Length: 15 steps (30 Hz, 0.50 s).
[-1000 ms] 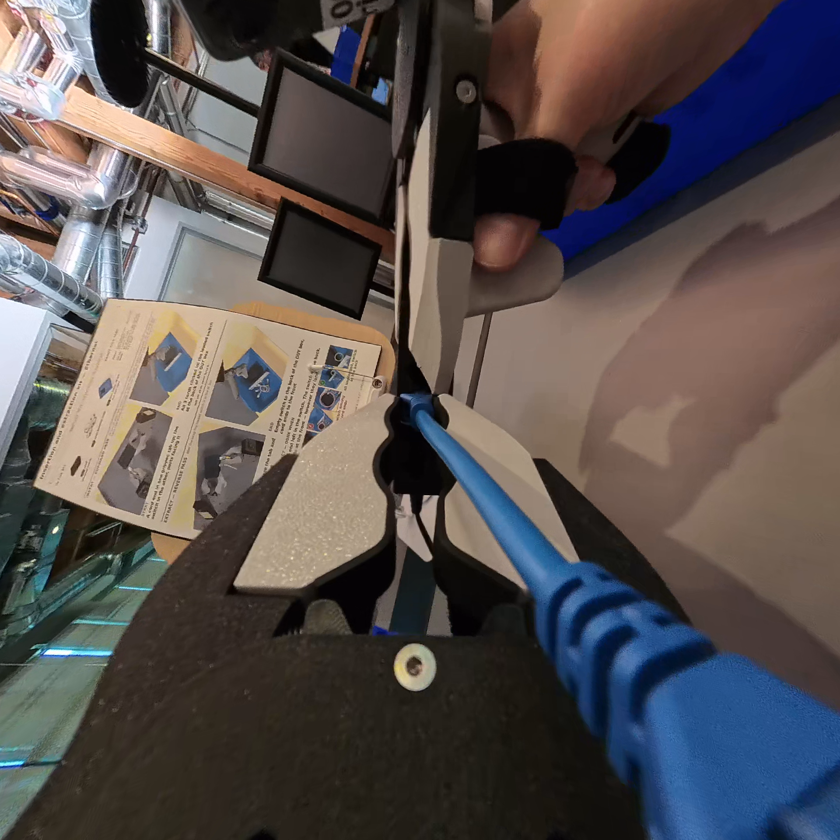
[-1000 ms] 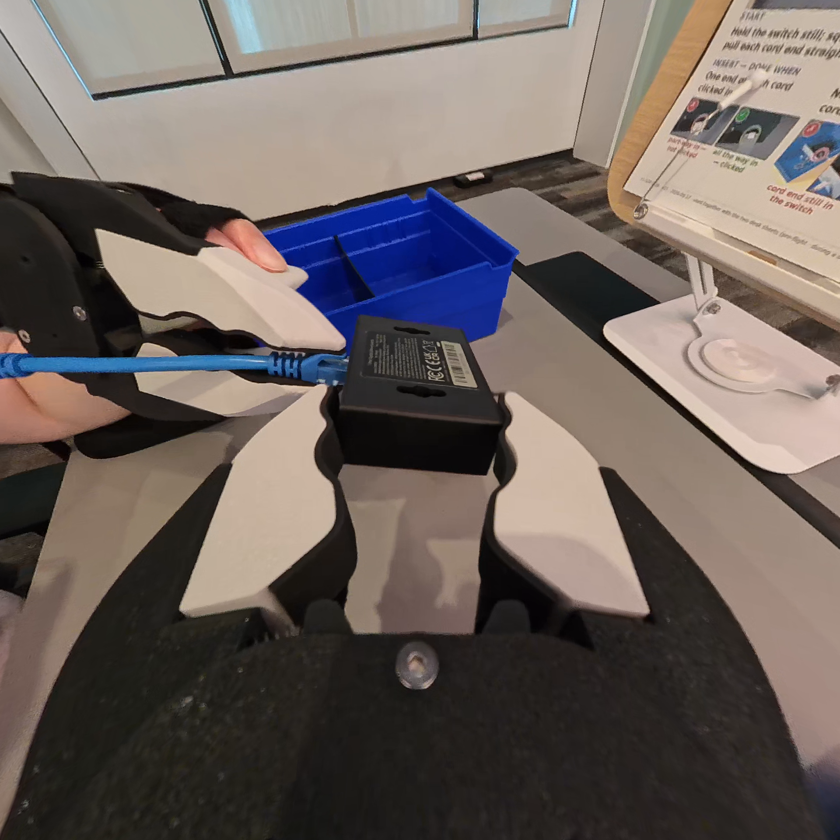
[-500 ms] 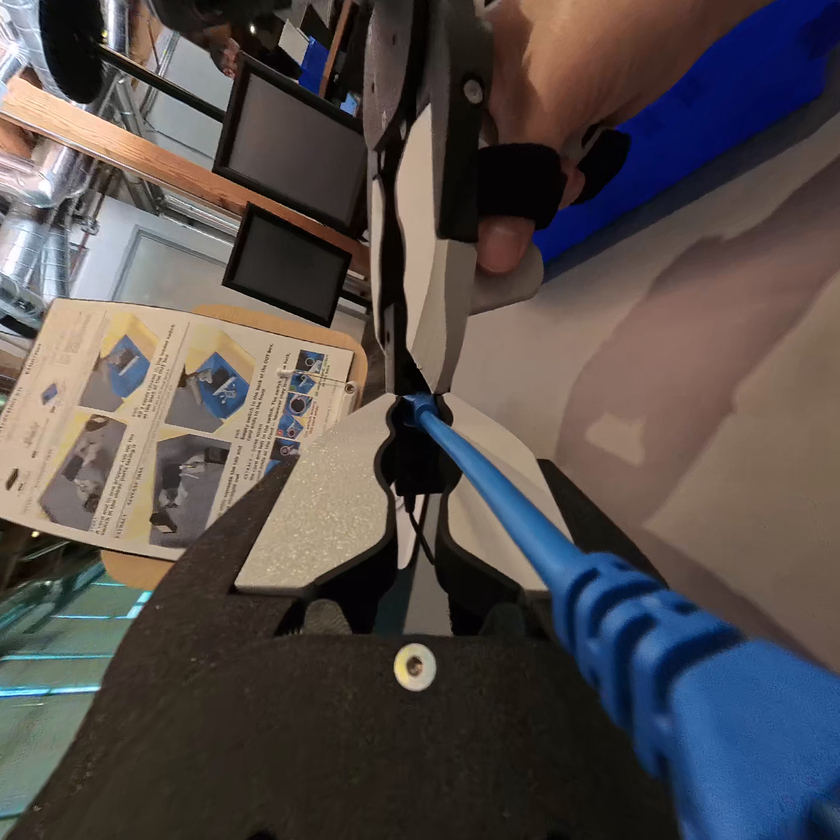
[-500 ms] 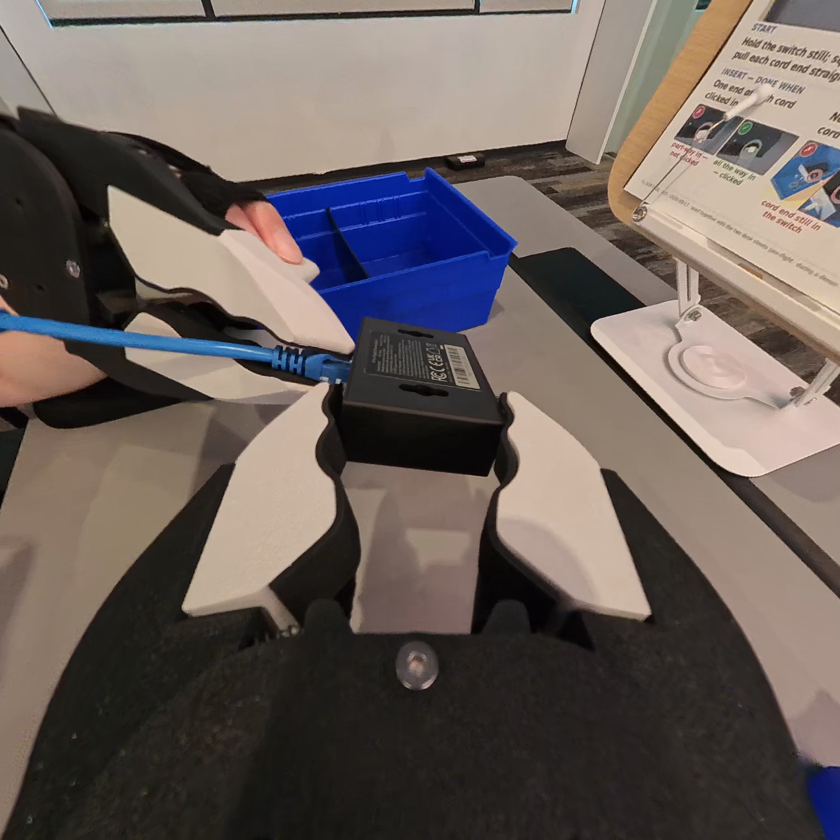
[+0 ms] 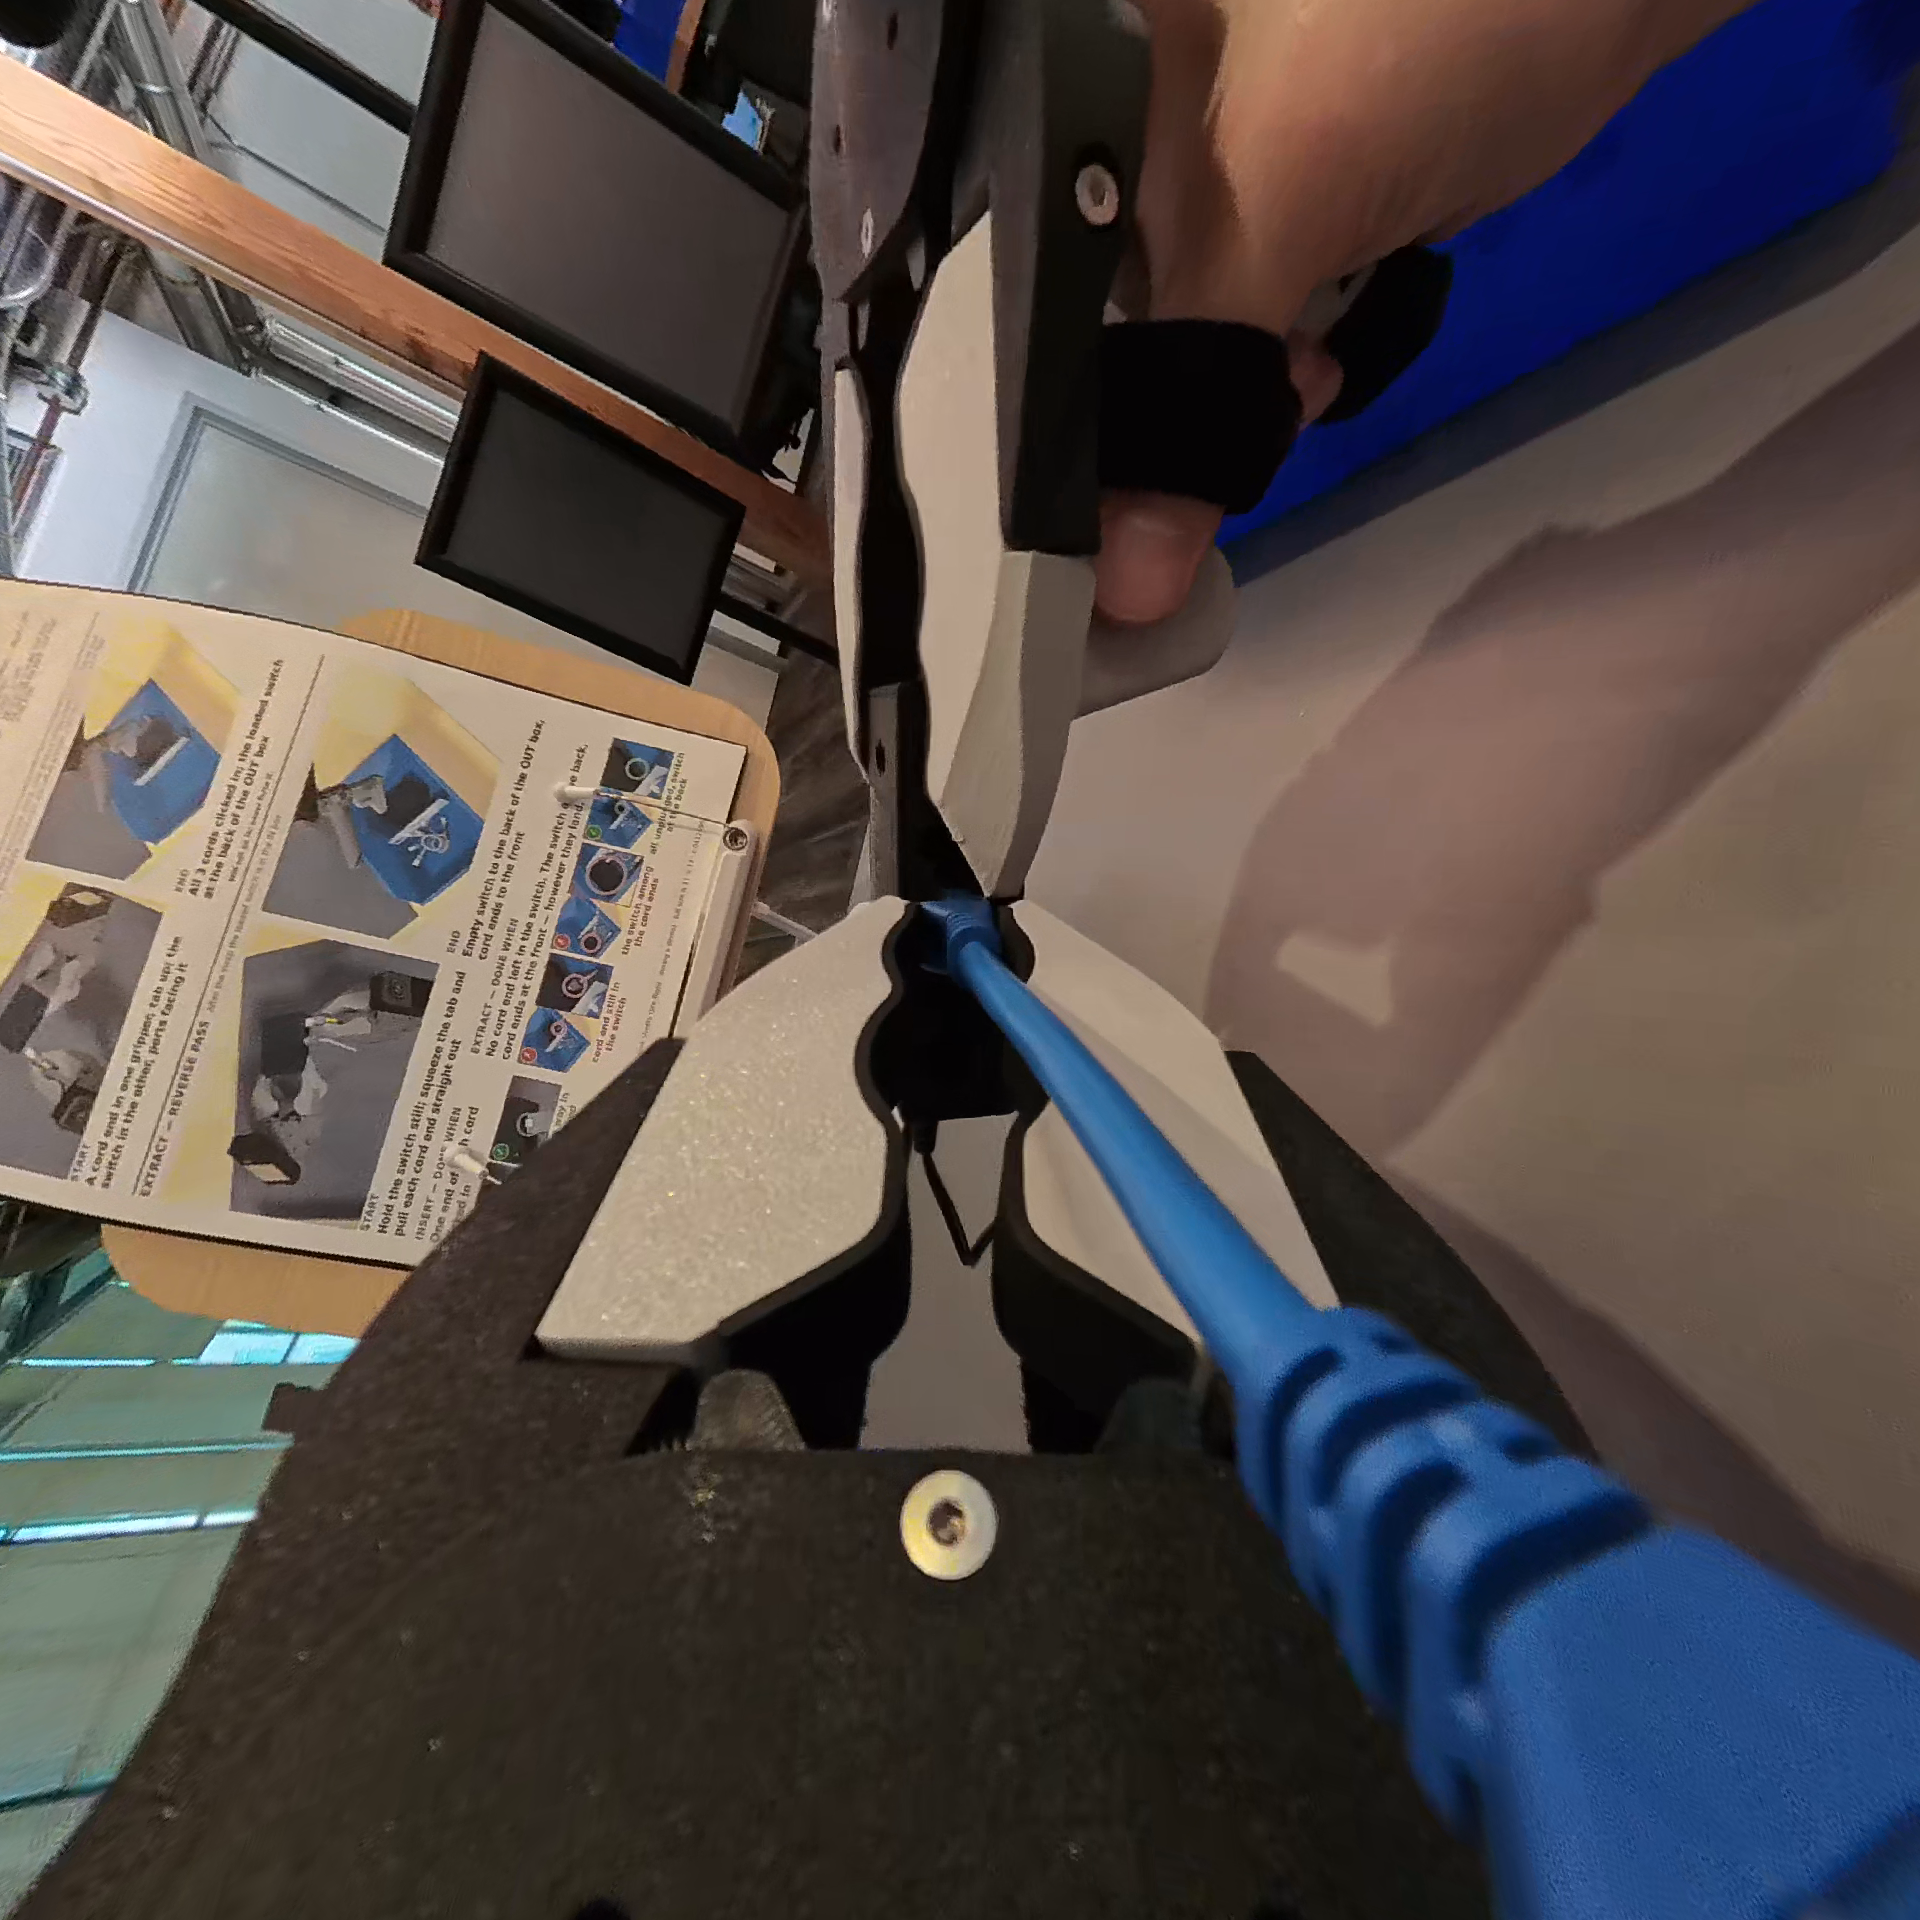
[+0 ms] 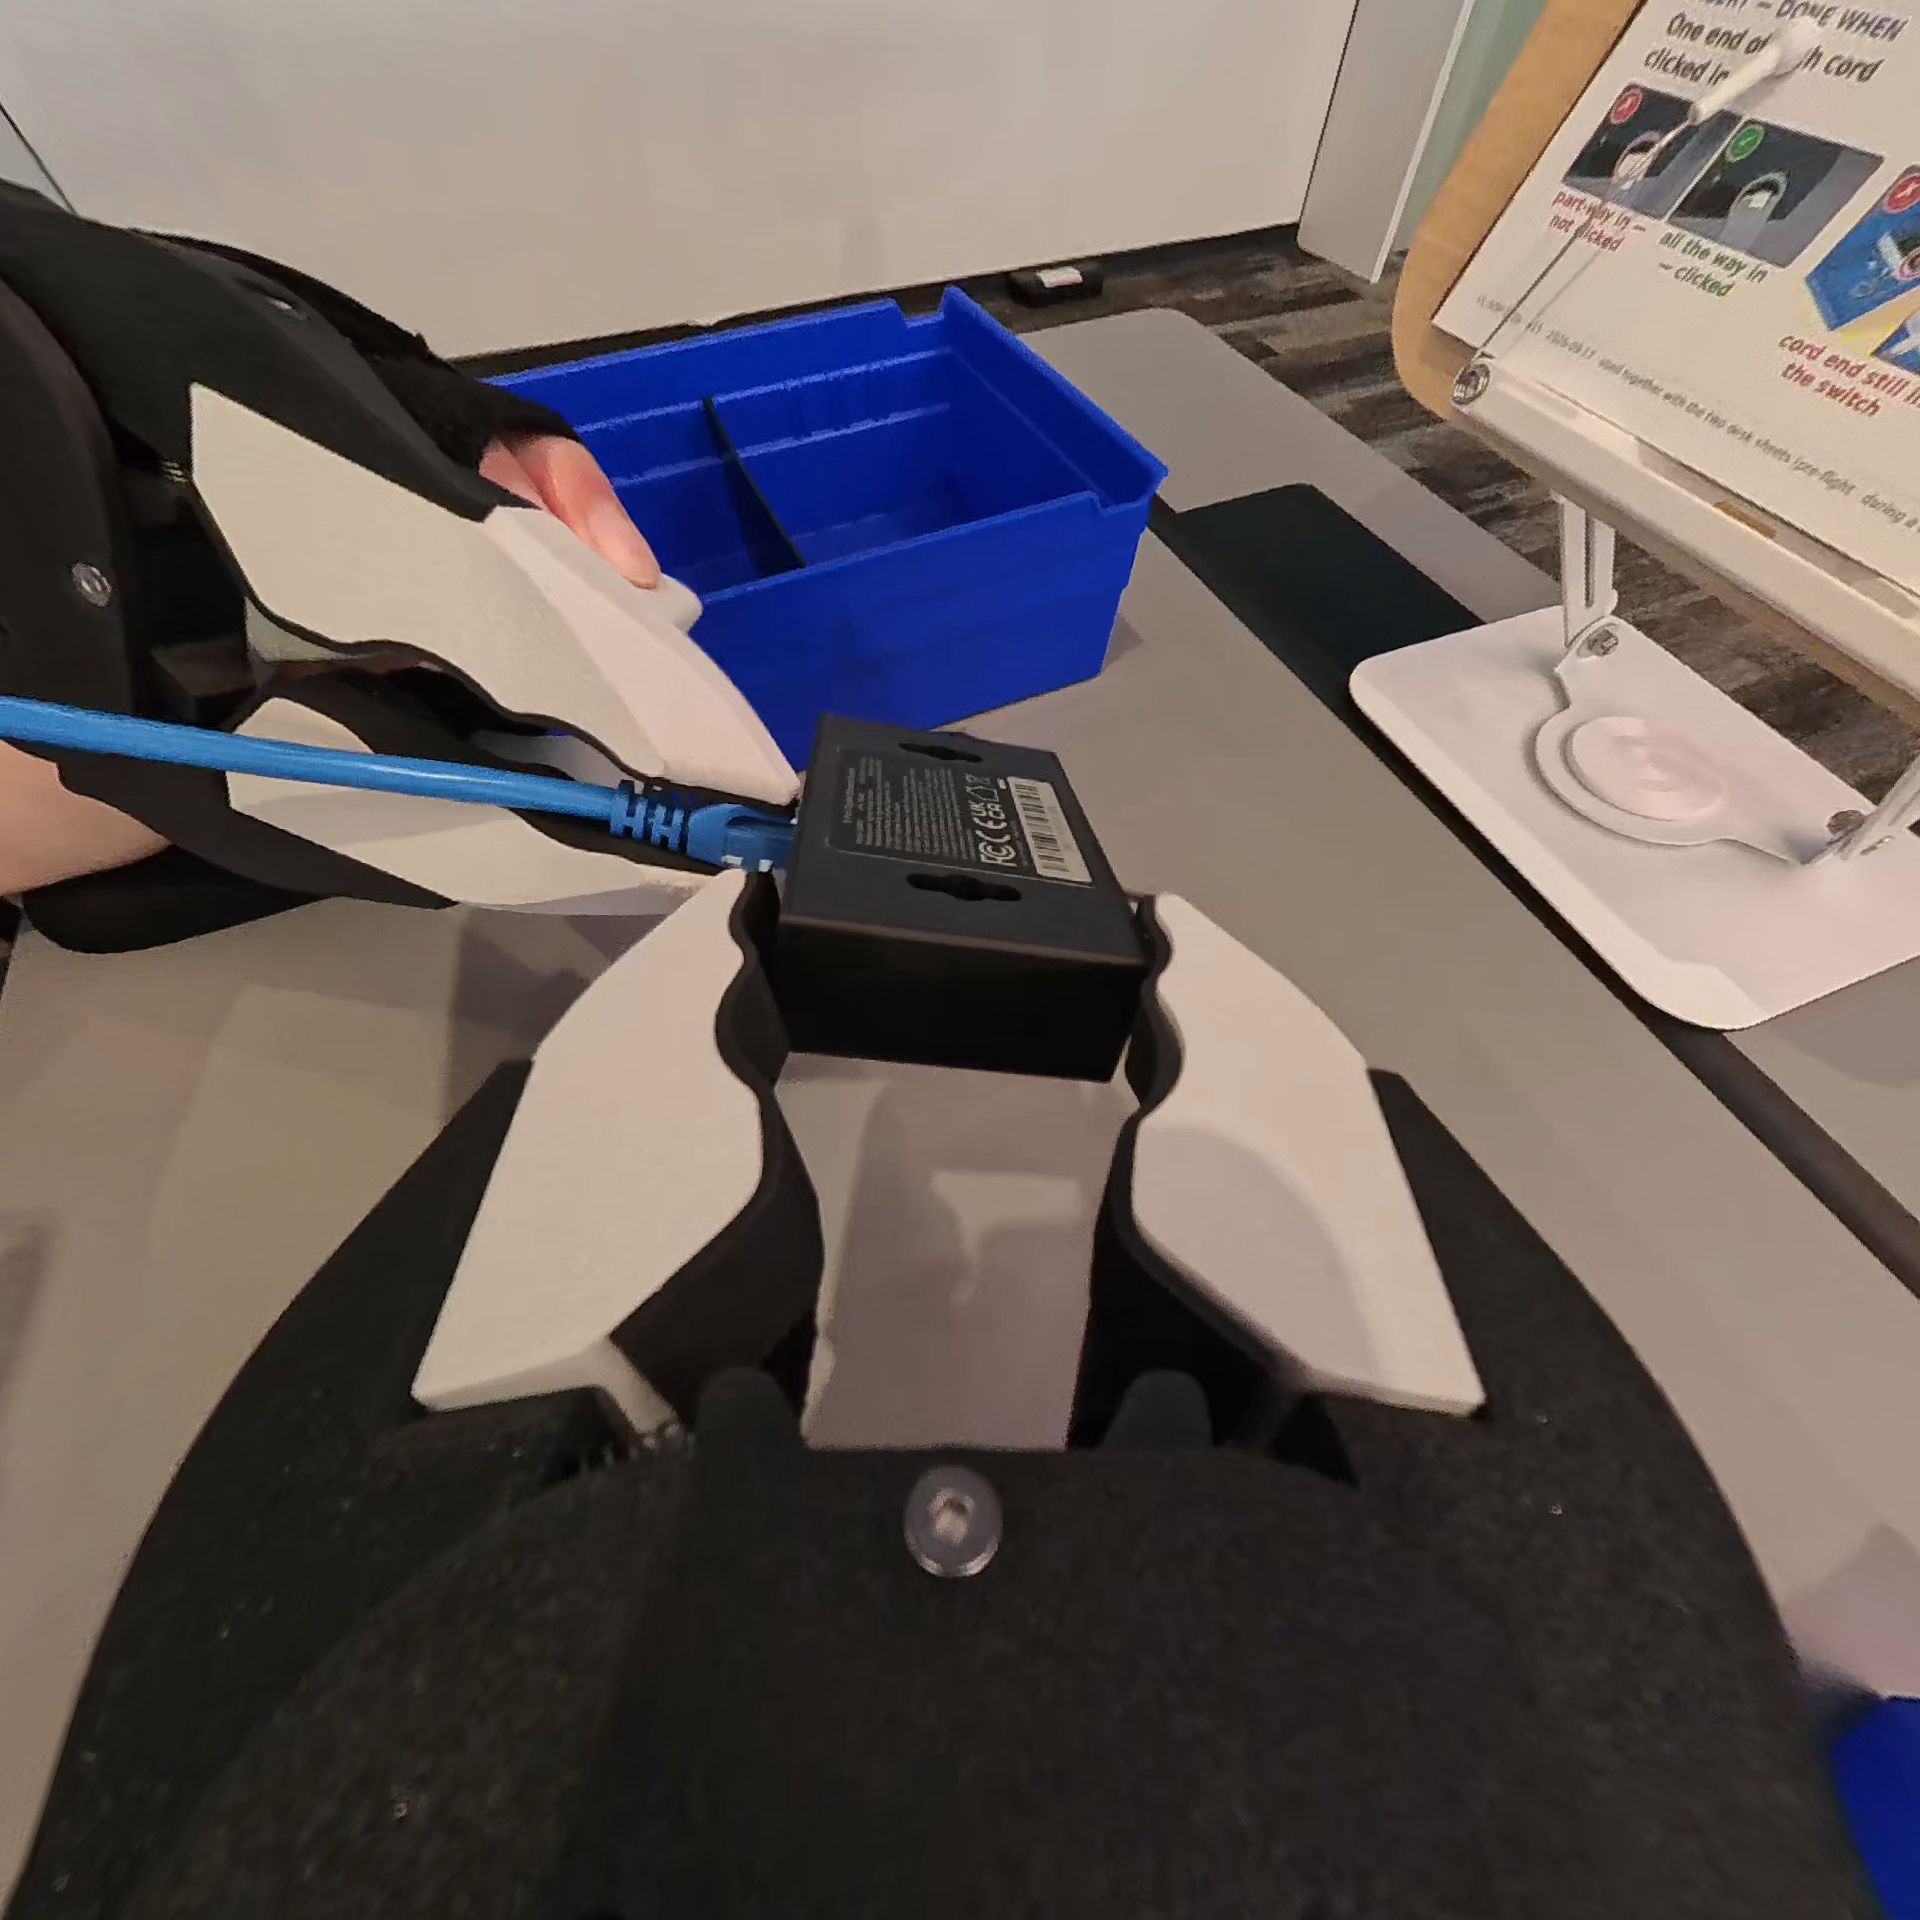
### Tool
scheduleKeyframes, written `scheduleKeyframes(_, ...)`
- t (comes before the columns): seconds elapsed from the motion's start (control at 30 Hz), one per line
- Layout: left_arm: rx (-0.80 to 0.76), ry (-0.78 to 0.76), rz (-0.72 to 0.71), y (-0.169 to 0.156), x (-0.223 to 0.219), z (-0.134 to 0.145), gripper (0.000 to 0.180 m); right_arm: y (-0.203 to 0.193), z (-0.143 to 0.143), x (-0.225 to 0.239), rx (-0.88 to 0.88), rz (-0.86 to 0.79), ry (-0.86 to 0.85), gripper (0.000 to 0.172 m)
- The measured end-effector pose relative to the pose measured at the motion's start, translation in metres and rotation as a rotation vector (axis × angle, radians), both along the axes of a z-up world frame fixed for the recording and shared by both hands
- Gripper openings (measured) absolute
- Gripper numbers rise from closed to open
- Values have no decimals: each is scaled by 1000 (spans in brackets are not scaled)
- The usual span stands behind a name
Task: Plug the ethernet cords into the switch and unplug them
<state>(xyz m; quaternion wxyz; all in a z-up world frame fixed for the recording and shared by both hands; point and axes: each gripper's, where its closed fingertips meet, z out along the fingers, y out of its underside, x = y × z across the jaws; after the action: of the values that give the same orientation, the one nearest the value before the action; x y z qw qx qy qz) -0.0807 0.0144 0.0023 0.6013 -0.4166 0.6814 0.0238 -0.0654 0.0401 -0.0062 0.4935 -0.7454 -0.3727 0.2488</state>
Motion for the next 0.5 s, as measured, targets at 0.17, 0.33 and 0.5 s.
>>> scheduleKeyframes(0.17, -23, 5, 5, -1, 0, -1, 12, 0, -2, 0, -5, 19, -8, 64)
scheduleKeyframes(0.33, 12, 20, 38, 2, 1, -3, 12, 2, -5, 1, -53, 24, 43, 64)
scheduleKeyframes(0.5, 21, 49, 61, 3, 0, -3, 11, 4, -10, 0, -78, 29, 54, 65)
